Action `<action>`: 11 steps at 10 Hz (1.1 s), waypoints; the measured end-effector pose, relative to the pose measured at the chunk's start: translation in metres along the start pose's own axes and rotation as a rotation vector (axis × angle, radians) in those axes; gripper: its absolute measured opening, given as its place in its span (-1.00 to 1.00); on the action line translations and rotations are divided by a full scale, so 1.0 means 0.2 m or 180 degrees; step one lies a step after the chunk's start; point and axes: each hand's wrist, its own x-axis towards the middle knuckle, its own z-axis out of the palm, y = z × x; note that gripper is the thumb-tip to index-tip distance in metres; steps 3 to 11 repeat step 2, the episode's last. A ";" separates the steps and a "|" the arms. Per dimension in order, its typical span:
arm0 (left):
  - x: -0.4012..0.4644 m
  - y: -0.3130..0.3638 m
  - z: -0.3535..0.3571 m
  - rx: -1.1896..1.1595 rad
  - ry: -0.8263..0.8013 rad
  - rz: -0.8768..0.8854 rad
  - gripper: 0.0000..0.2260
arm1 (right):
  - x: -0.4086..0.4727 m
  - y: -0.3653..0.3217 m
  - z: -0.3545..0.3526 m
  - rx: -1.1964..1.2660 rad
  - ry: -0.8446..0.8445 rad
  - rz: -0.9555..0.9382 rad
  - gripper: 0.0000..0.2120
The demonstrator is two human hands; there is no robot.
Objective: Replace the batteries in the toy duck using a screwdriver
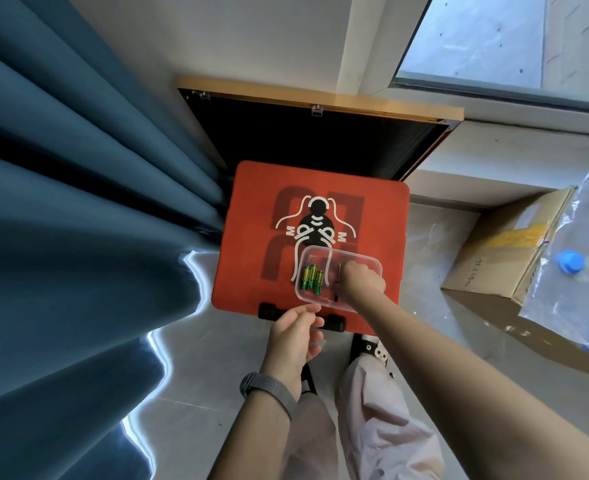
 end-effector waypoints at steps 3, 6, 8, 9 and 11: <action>-0.15 0.12 -0.04 0.0088 -0.0107 0.0195 -0.77 | -0.37 0.04 -0.15 0.1276 -0.0212 -0.0418 -0.95; -0.15 0.12 -0.04 0.0088 -0.0107 0.0195 -0.77 | -0.37 0.04 -0.15 0.1276 -0.0212 -0.0418 -0.95; -0.15 0.12 -0.04 0.0088 -0.0107 0.0195 -0.77 | -0.37 0.04 -0.15 0.1276 -0.0212 -0.0418 -0.95; -0.15 0.12 -0.04 0.0088 -0.0107 0.0195 -0.77 | -0.37 0.04 -0.15 0.1276 -0.0212 -0.0418 -0.95; -0.15 0.12 -0.04 0.0088 -0.0107 0.0195 -0.77 | -0.37 0.04 -0.15 0.1276 -0.0212 -0.0418 -0.95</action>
